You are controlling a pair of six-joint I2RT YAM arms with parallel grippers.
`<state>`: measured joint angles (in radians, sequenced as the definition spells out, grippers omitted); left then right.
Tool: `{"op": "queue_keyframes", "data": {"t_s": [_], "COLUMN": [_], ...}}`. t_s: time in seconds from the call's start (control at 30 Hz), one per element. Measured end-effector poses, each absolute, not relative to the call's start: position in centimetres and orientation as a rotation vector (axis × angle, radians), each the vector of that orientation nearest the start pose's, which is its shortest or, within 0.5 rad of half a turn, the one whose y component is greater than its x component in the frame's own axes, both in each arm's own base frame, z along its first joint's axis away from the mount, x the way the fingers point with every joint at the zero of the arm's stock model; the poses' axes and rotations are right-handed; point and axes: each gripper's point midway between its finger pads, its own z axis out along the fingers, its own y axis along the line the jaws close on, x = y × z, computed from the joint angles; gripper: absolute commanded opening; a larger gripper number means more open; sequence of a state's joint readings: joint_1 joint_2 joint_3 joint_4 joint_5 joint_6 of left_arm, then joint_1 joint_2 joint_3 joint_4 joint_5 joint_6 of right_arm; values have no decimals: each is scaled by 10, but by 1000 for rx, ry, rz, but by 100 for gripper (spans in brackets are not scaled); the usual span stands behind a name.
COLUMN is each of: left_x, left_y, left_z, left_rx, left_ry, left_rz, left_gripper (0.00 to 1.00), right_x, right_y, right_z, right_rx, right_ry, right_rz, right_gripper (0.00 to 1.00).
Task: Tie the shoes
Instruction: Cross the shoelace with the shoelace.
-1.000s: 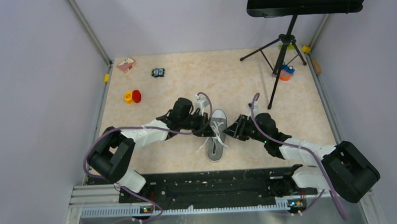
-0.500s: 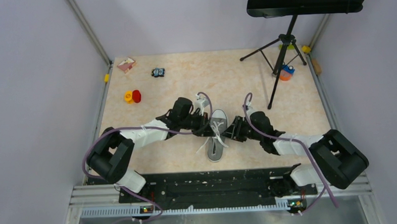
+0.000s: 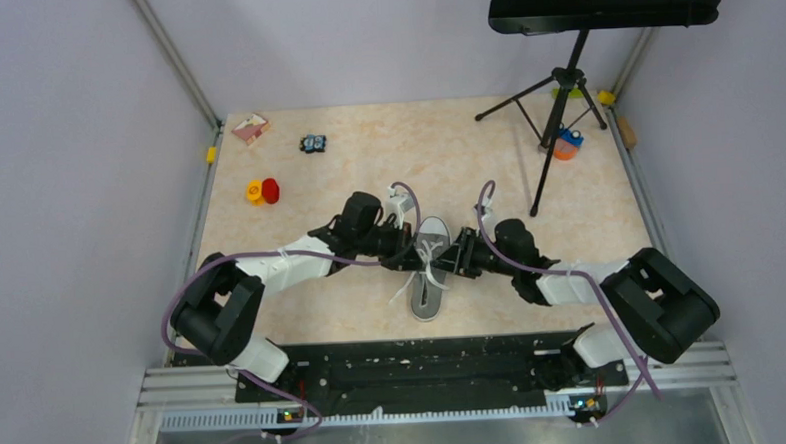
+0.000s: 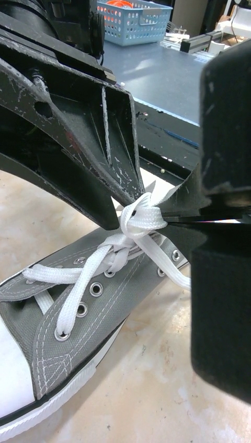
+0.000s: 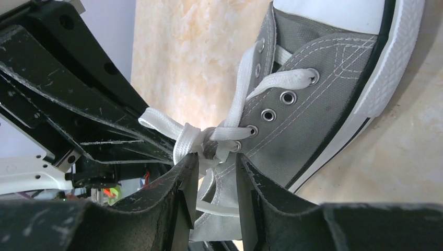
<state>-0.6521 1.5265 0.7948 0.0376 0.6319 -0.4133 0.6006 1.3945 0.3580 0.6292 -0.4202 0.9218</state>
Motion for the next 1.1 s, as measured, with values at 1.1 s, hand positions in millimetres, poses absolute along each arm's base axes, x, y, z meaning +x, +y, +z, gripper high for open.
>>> {"op": "queue_keyframes", "data": {"t_s": [1.1], "left_x": [221], "left_y": [-314], "left_z": [99], "left_rx": [665], "left_ry": [2347], "left_rz": [-1226], "left_gripper": [0], "right_x": [219], "right_y": [291], "right_z": [97], "right_rx": [-51], "right_ry": [2207], "right_rz": [1426], "right_gripper": [19]}}
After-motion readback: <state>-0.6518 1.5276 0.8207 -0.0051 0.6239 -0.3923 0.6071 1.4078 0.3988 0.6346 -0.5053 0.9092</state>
